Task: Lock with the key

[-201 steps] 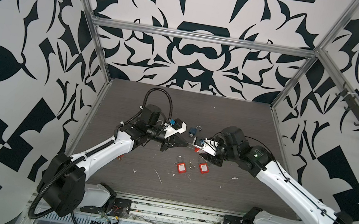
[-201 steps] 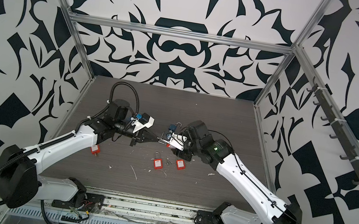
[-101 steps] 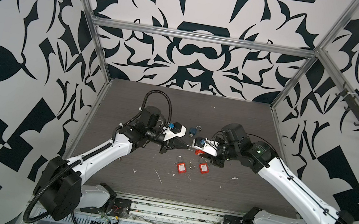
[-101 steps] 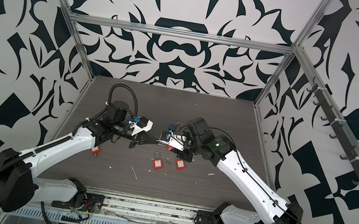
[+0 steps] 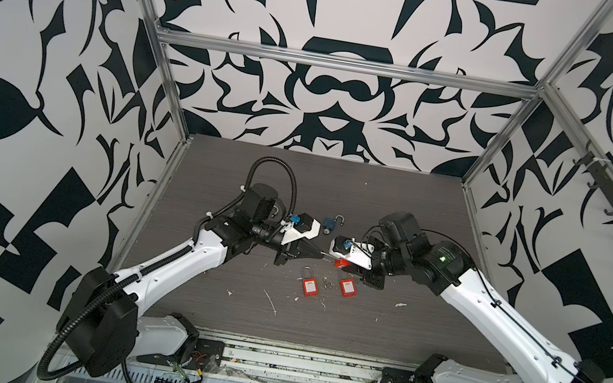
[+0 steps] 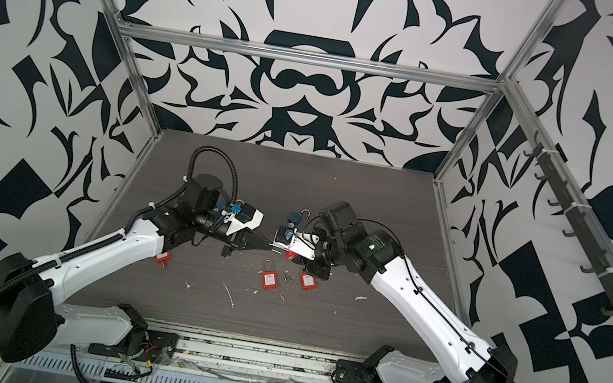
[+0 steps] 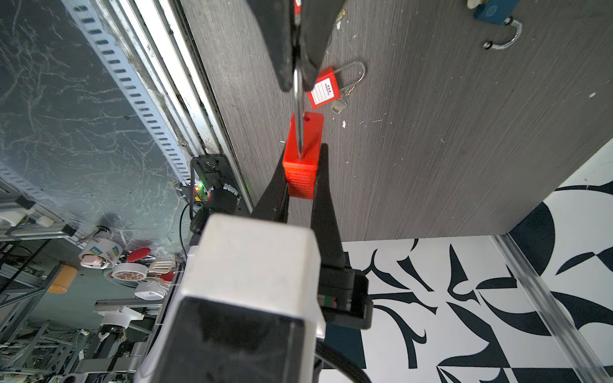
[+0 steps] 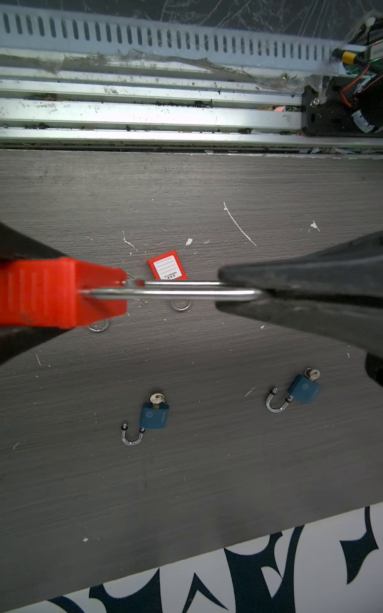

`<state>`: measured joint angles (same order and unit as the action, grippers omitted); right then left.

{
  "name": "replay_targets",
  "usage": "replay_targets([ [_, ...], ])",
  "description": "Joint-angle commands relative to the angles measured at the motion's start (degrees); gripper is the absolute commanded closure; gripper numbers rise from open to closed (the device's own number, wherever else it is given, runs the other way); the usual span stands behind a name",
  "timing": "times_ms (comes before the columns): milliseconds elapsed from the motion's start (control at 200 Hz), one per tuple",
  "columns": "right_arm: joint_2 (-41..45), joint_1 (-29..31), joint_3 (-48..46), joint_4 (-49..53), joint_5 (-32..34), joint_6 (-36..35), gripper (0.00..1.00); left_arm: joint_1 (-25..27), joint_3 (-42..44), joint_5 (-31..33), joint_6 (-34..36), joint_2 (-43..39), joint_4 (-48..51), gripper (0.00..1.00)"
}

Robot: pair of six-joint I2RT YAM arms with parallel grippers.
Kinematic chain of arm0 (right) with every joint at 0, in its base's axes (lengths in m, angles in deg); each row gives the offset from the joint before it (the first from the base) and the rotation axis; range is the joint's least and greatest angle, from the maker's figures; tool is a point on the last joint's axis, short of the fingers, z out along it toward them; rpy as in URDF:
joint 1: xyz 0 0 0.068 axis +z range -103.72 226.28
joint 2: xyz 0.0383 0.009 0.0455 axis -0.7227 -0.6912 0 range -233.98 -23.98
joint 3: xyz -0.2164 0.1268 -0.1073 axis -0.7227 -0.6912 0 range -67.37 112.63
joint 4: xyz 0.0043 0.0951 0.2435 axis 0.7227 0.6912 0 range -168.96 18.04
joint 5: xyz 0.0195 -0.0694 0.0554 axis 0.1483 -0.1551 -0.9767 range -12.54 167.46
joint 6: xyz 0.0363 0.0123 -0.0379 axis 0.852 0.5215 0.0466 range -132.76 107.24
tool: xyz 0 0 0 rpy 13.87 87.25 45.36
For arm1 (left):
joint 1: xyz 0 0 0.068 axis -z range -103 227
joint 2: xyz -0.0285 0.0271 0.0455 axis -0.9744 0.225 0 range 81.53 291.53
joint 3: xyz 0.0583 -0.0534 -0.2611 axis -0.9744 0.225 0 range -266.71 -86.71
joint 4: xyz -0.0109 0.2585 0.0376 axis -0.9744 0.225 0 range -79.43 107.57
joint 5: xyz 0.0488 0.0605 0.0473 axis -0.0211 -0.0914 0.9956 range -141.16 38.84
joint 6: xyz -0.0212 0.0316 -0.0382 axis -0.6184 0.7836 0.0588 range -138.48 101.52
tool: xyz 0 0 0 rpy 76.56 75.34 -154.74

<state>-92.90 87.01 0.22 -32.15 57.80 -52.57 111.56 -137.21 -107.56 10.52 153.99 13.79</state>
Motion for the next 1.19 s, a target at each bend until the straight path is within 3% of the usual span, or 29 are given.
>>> replay_targets([
  [0,1.15,0.23,0.75,-4.49,-4.76,-0.09,0.86,2.79,0.97,-0.03,2.00,-0.09,-1.25,1.00],
  [420,2.27,-1.14,-0.32,-5.72,-7.05,-0.18,0.88,8.40,5.46,10.81,4.94,-1.70,-9.81,1.00],
  [785,0.55,-1.62,-0.71,-11.11,-6.41,0.08,0.87,8.28,5.91,5.69,-3.85,3.71,-15.82,1.00],
  [965,0.72,-1.62,-0.66,-10.71,-4.43,-0.24,0.81,4.61,7.16,1.56,-9.97,5.17,-22.87,1.00],
  [1190,2.85,-1.62,-0.30,-6.78,-1.07,-0.09,0.58,1.64,6.60,-1.14,-11.33,5.42,-23.35,1.00],
])
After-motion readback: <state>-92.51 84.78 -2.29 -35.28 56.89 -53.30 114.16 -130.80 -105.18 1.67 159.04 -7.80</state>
